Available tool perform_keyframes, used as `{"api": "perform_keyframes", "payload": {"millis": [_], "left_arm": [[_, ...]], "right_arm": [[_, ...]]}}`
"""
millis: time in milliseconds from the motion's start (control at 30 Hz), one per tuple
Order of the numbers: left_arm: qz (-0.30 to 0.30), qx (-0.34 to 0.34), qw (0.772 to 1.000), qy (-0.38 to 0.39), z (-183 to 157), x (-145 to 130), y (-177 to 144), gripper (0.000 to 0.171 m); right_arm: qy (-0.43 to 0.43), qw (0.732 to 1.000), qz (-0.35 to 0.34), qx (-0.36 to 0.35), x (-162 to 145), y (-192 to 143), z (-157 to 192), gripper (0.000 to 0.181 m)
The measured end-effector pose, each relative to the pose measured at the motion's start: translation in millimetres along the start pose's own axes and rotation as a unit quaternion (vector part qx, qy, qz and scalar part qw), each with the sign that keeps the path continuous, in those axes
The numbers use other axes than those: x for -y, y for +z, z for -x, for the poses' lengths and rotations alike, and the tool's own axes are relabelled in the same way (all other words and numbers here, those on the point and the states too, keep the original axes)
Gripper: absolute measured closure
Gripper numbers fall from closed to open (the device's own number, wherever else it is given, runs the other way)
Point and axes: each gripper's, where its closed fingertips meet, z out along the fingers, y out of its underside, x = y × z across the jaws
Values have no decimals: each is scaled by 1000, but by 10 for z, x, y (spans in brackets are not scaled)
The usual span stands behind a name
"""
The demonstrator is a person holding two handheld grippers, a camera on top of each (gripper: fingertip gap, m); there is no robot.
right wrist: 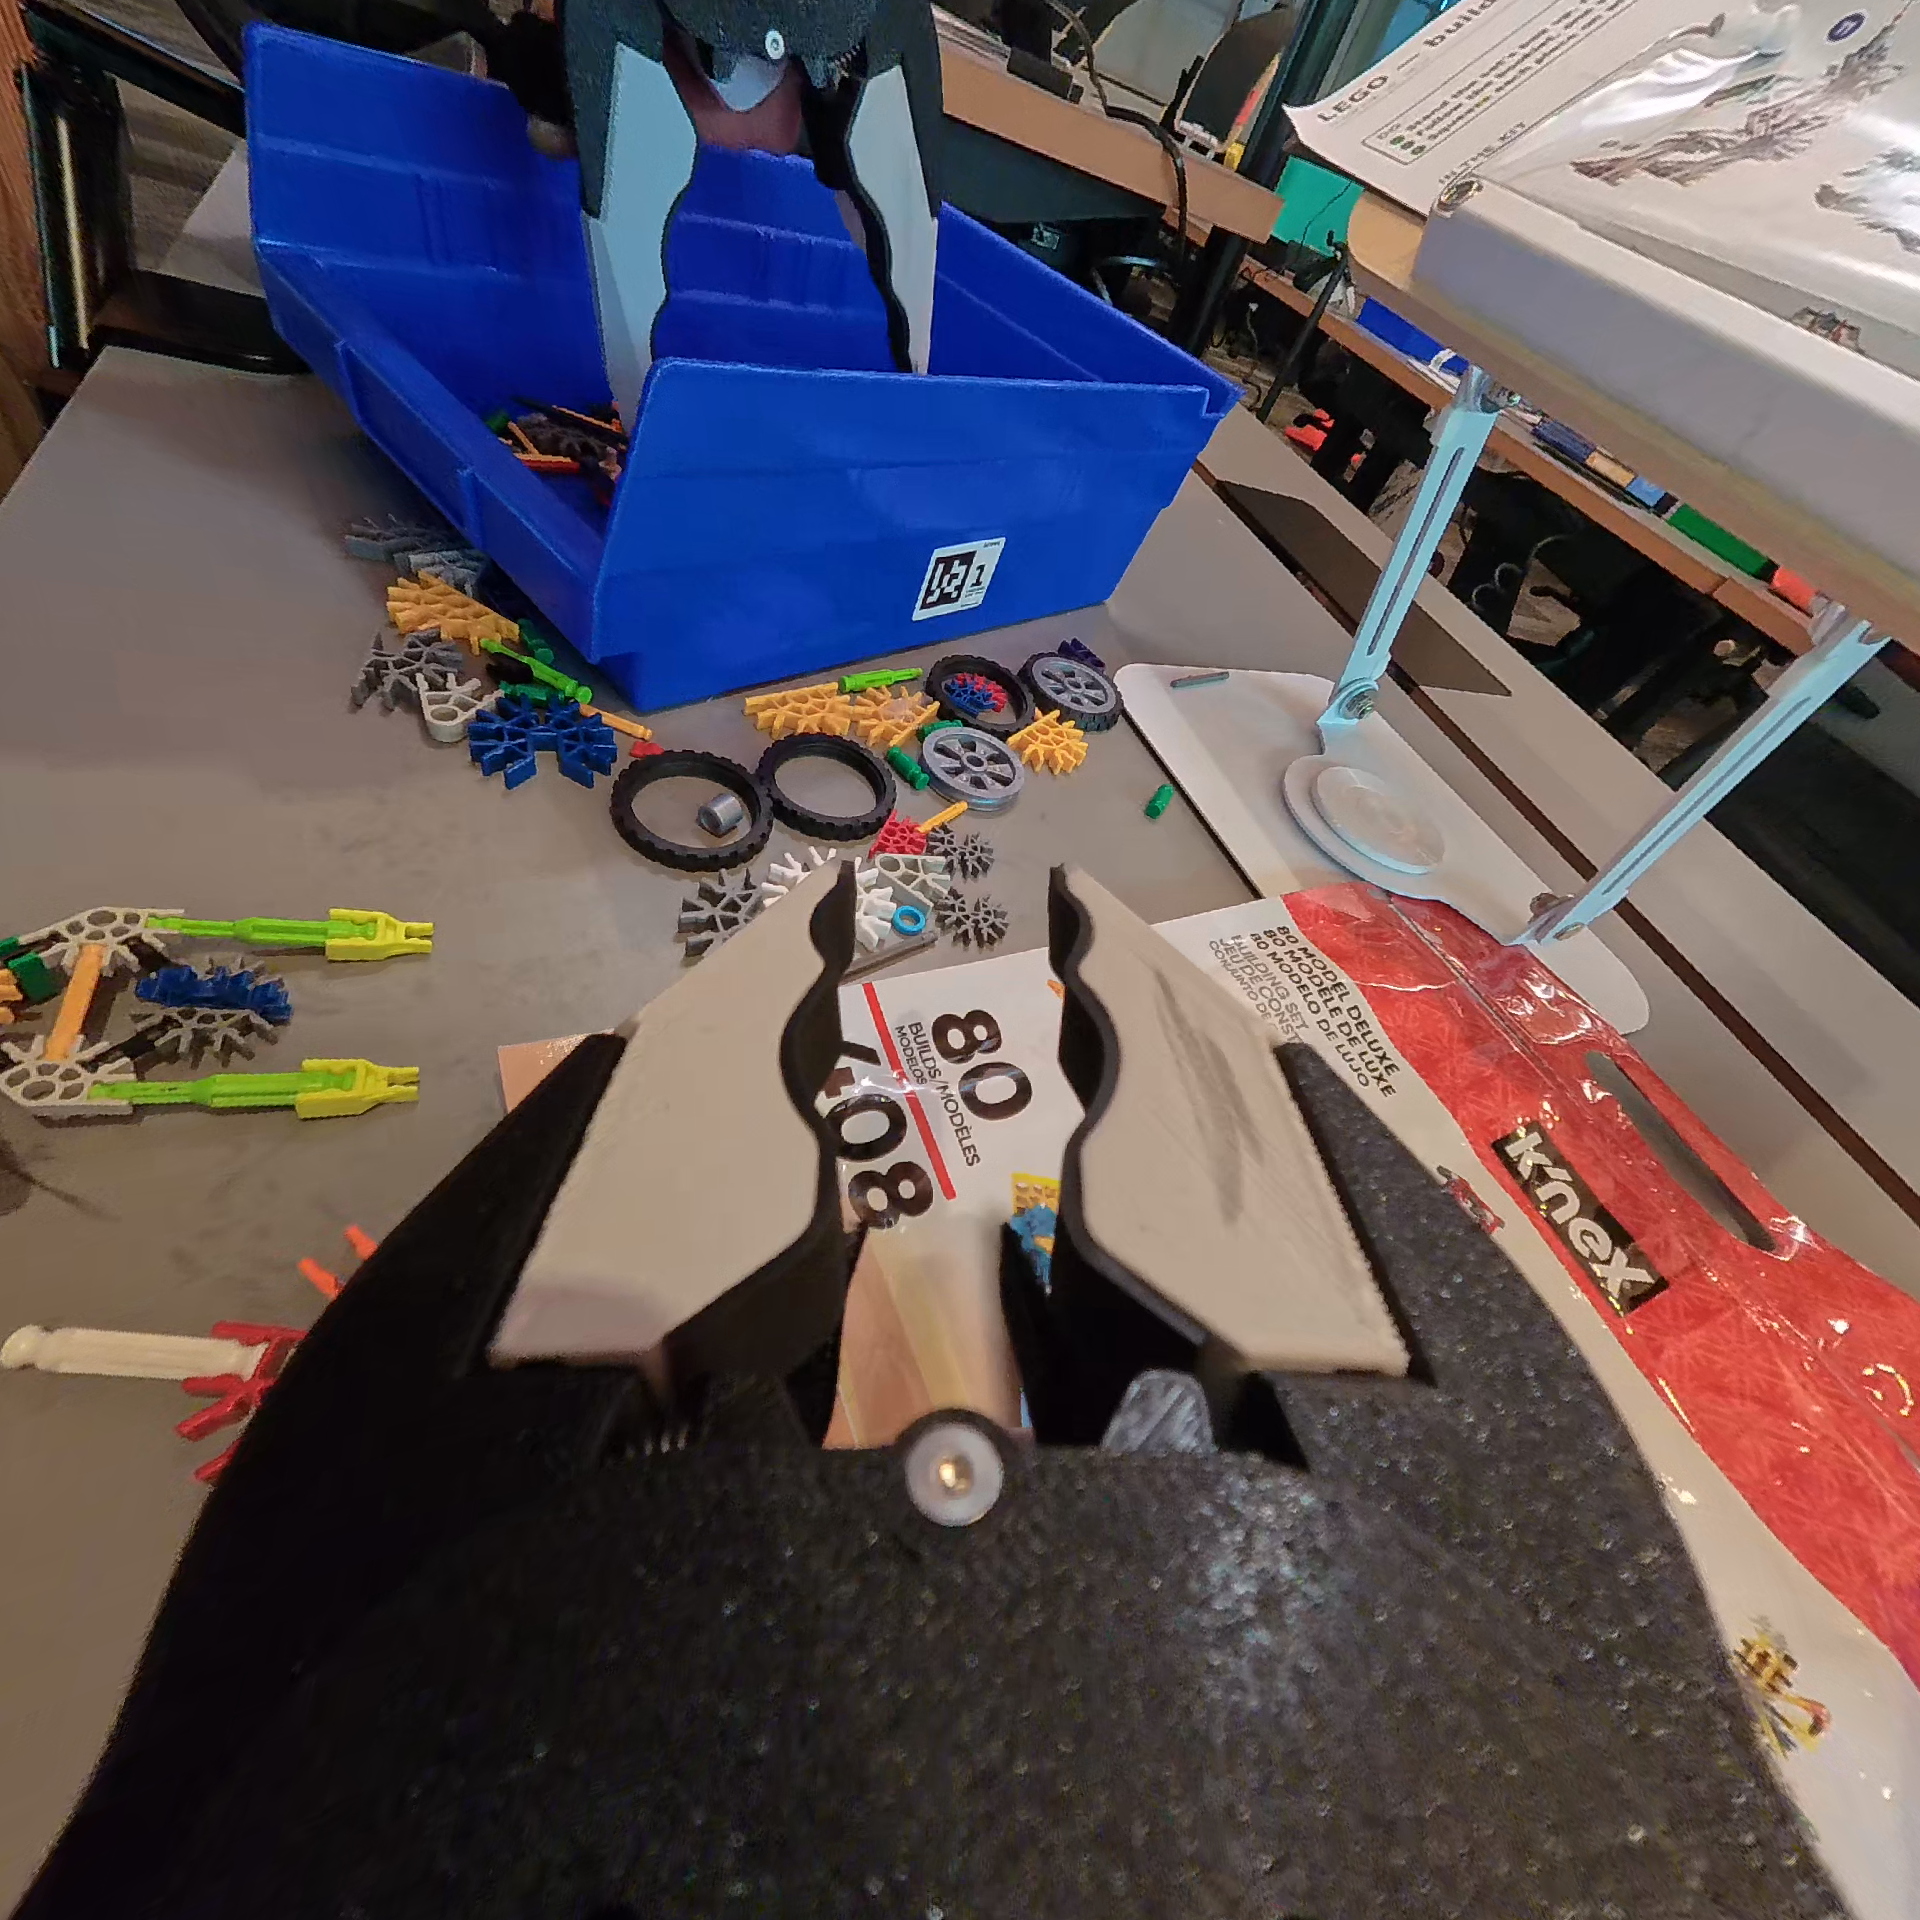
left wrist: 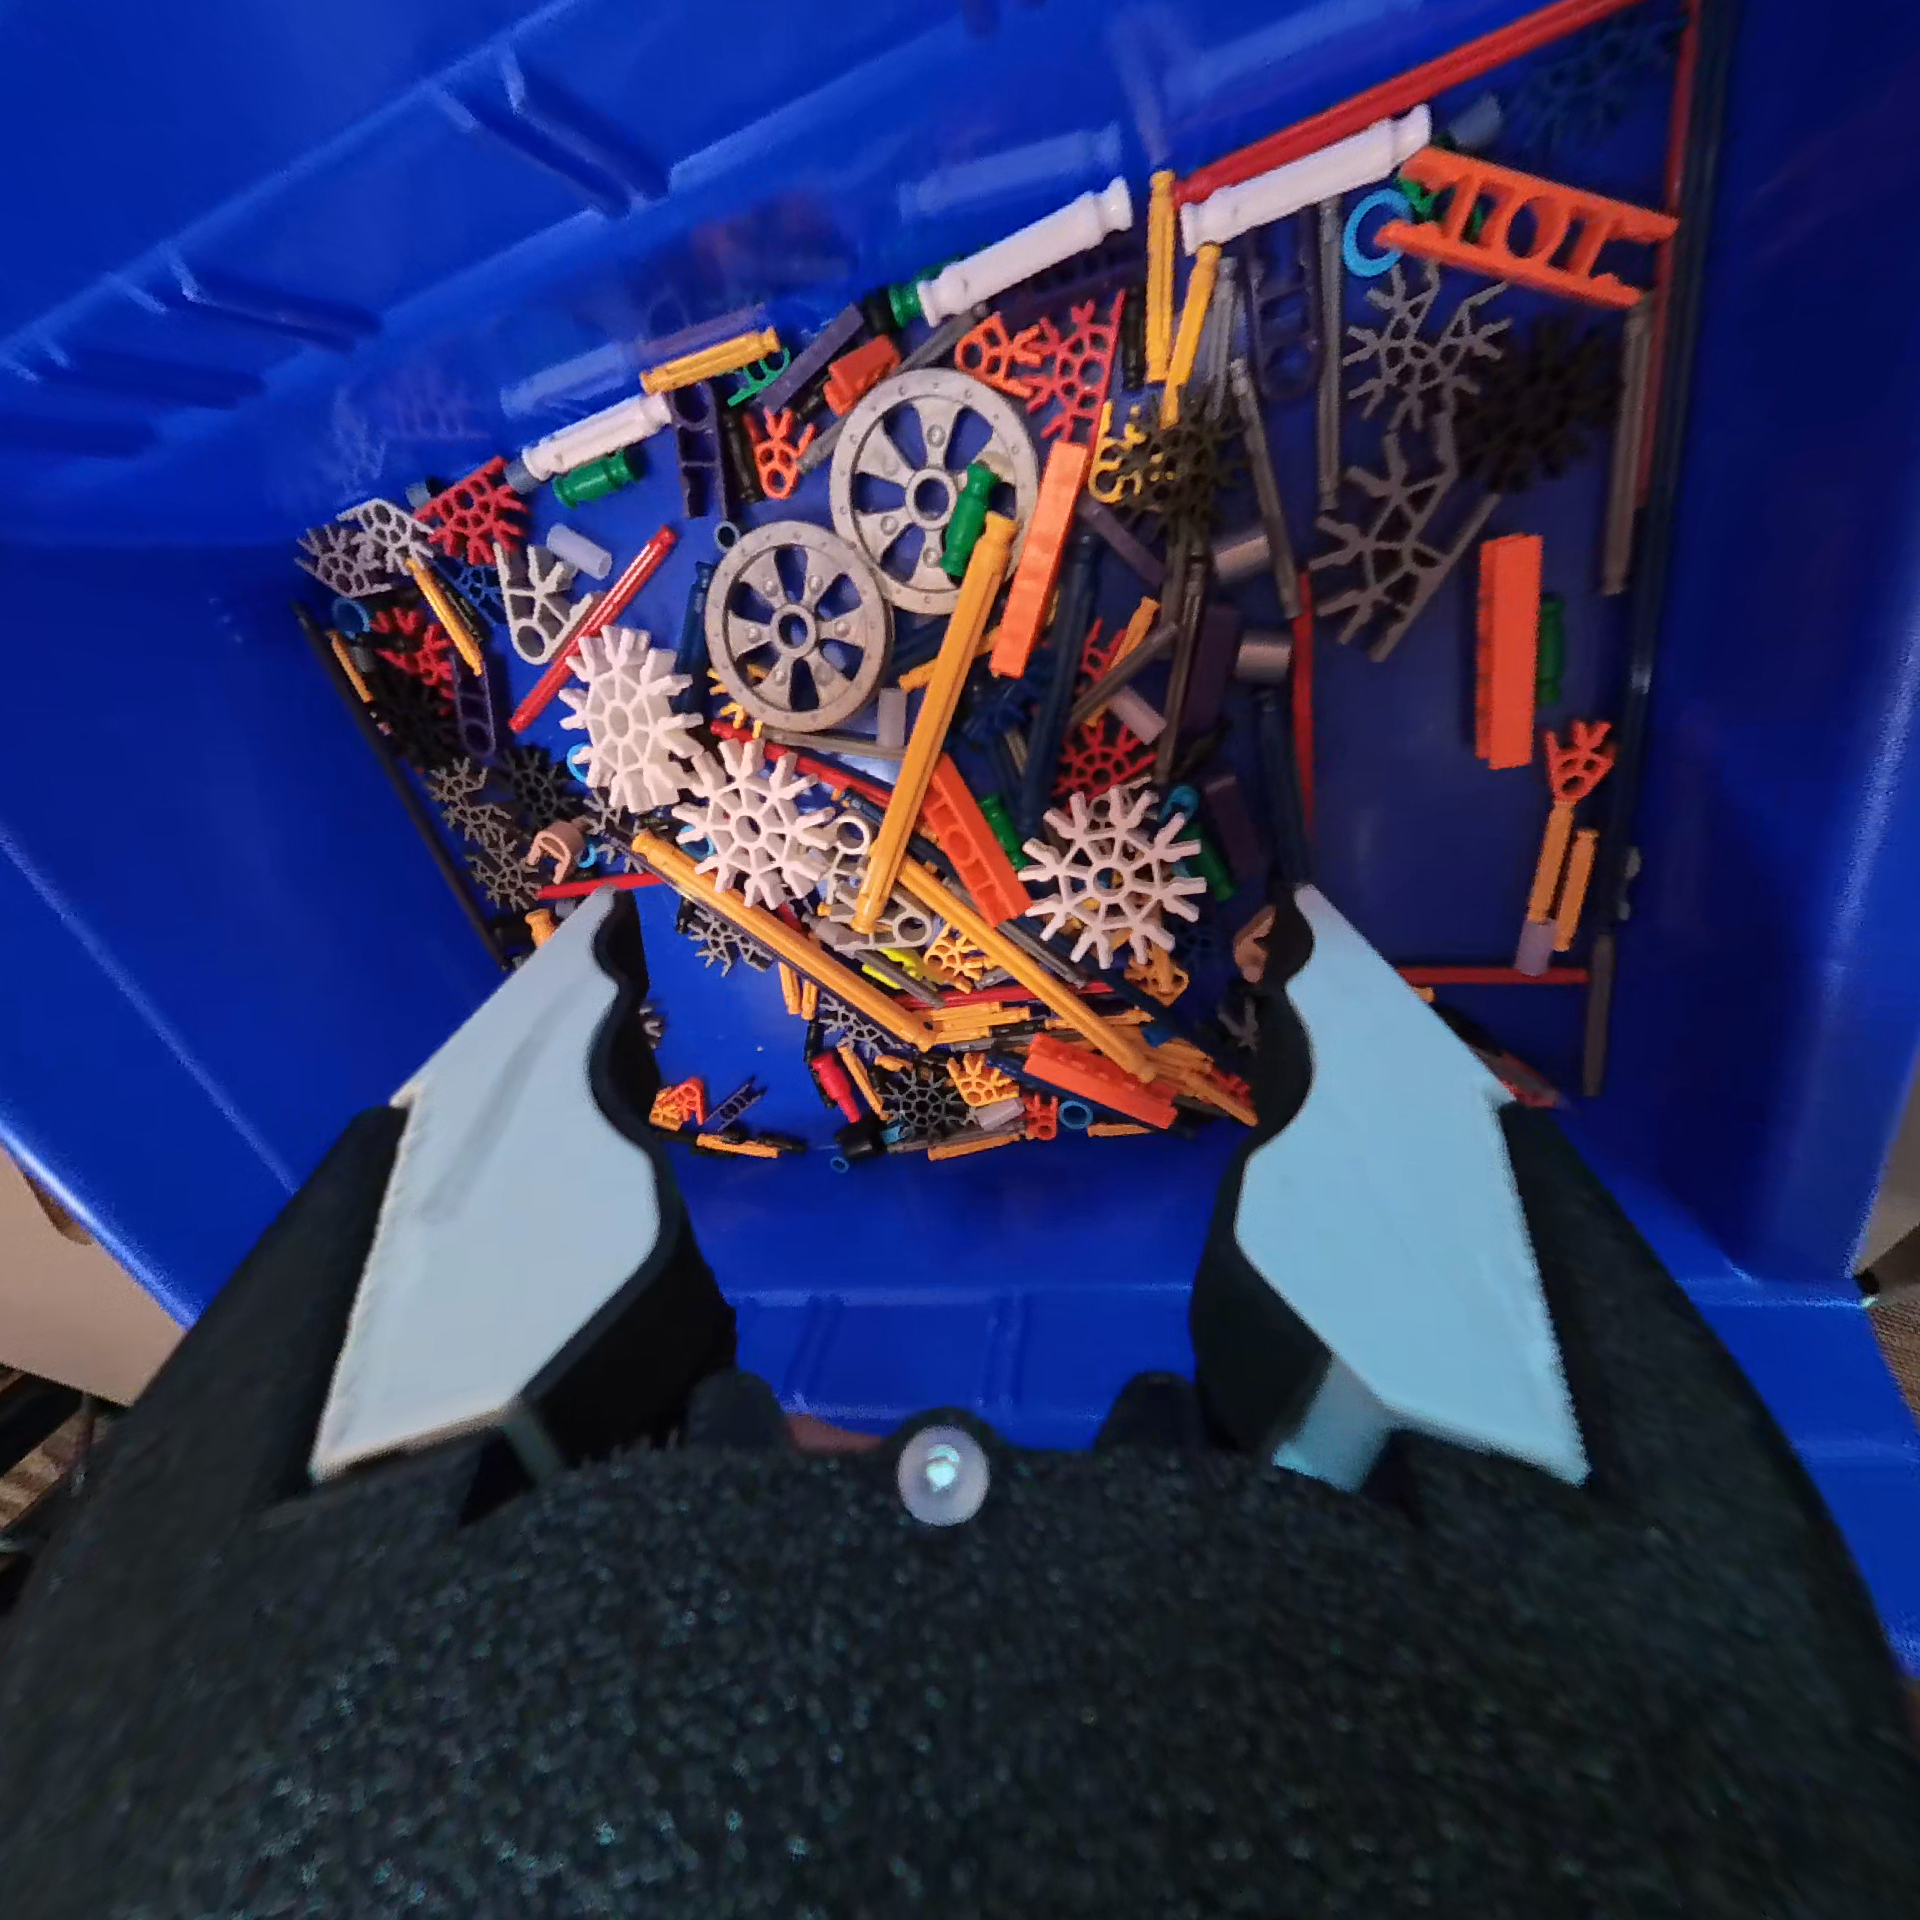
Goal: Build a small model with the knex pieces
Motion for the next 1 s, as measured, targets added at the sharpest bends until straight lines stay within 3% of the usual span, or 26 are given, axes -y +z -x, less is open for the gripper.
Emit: {"api": "perform_keyframes", "payload": {"millis": [200,400,767,833,900,1000], "left_arm": [[-43,-16,999,-18,-20,199,50,56],[-98,-57,993,-12,-220,469,40,104],[-91,-53,994,7,-273,523,197,132],[-72,-37,997,2,-204,456,197,149],[-46,-1,999,10,-106,369,193,144],[-116,-9,993,1,-177,605,37,152]], "right_arm": [[0,1000,3,2,-11,9,5,146],[0,1000,4,3,-12,10,6,146],[-6,1000,7,8,-7,16,44,145],[-6,1000,8,8,-8,17,44,145],[-7,1000,8,8,-6,17,46,145],[-7,1000,6,9,6,13,50,145]]}}
